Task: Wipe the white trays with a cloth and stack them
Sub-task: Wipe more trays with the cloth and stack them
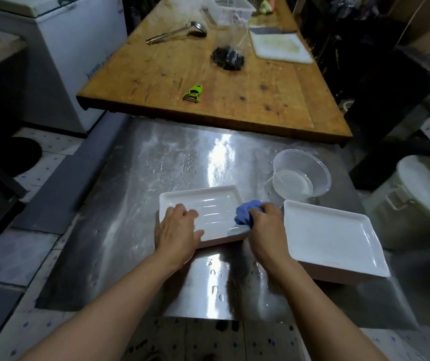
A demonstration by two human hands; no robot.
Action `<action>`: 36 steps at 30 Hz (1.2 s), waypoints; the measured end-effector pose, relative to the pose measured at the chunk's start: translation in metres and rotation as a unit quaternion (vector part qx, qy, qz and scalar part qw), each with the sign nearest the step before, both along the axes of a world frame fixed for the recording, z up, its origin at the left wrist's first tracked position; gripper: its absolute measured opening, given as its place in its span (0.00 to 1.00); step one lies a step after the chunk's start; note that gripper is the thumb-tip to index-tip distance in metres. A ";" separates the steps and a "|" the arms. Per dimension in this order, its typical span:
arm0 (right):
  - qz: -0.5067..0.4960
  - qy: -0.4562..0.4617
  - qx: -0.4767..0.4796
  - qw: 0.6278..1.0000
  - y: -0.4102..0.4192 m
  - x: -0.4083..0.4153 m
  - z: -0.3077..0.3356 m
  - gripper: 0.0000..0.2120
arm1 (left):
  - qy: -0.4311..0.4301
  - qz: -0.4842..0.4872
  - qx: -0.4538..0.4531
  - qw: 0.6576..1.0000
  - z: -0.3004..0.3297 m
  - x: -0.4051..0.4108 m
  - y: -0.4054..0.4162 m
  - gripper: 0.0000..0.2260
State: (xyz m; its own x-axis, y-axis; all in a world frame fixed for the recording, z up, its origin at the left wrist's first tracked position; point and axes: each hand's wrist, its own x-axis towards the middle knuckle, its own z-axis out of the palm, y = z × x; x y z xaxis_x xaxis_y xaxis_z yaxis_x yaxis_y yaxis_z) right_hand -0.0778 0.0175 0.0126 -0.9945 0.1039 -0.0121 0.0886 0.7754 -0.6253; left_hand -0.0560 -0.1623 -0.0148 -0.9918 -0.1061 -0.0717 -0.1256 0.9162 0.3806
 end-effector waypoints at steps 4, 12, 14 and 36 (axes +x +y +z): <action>0.020 0.044 -0.021 0.999 0.007 0.009 0.018 0.12 | -0.026 -0.117 -0.058 0.991 -0.007 -0.002 0.026 0.11; -0.030 0.040 -0.056 0.997 0.027 0.011 0.023 0.09 | 0.013 -0.139 -0.125 0.982 -0.006 -0.001 0.031 0.08; -0.038 0.040 -0.055 0.997 0.030 0.010 0.028 0.09 | 0.049 -0.134 -0.109 0.984 0.001 0.002 0.032 0.08; -0.061 0.207 -0.171 0.961 0.020 0.005 0.119 0.14 | 0.119 0.095 0.460 0.875 0.121 -0.009 0.041 0.07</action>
State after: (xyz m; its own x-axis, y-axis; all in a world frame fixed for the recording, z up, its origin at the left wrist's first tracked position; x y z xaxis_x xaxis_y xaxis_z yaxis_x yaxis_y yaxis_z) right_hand -0.0730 0.0380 0.1313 -0.9019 0.2813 0.3279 -0.1453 0.5173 -0.8434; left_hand -0.0646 -0.1216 0.1060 -0.9609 -0.2768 -0.0076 -0.0596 0.1798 0.9819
